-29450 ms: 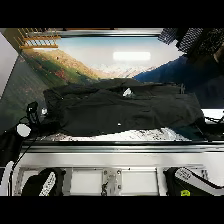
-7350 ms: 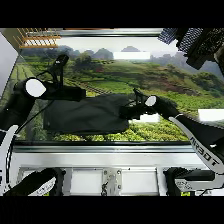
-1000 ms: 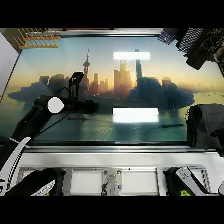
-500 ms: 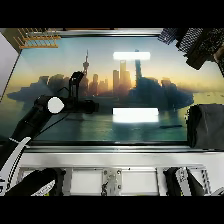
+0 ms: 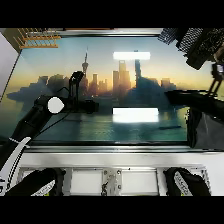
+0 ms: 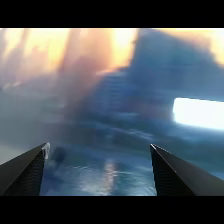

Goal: Fold the clothes and pants, and hang the long-sleeved shirts on hangers.

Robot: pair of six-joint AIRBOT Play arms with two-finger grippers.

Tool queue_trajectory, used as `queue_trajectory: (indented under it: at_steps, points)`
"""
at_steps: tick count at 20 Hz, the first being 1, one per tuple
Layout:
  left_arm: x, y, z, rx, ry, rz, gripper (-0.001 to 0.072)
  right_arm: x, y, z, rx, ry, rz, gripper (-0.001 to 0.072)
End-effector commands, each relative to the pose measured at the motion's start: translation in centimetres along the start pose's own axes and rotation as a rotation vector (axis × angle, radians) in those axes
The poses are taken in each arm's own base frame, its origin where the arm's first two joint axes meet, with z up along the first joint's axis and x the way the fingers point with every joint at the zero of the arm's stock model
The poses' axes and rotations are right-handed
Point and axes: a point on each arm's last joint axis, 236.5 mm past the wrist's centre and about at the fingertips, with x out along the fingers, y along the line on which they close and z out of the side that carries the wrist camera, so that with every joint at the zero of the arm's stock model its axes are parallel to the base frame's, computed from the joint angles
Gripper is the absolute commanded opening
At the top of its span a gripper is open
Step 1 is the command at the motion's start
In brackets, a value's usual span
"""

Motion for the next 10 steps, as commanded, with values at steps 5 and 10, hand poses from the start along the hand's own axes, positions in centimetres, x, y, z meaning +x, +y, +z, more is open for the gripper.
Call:
queue_trajectory:
  at_steps: [5, 10]
  points:
    - [-0.01, -0.03, -0.11, 0.0, 0.004, 0.0, 0.0011, 1.43, 6.26, -1.43, -0.095, 0.052, 0.151, 0.0276]
    - [-0.01, -0.03, -0.11, 0.0, 0.004, 0.0, 0.0011, 1.43, 6.25, -1.41, -0.095, 0.051, 0.151, 0.0022]
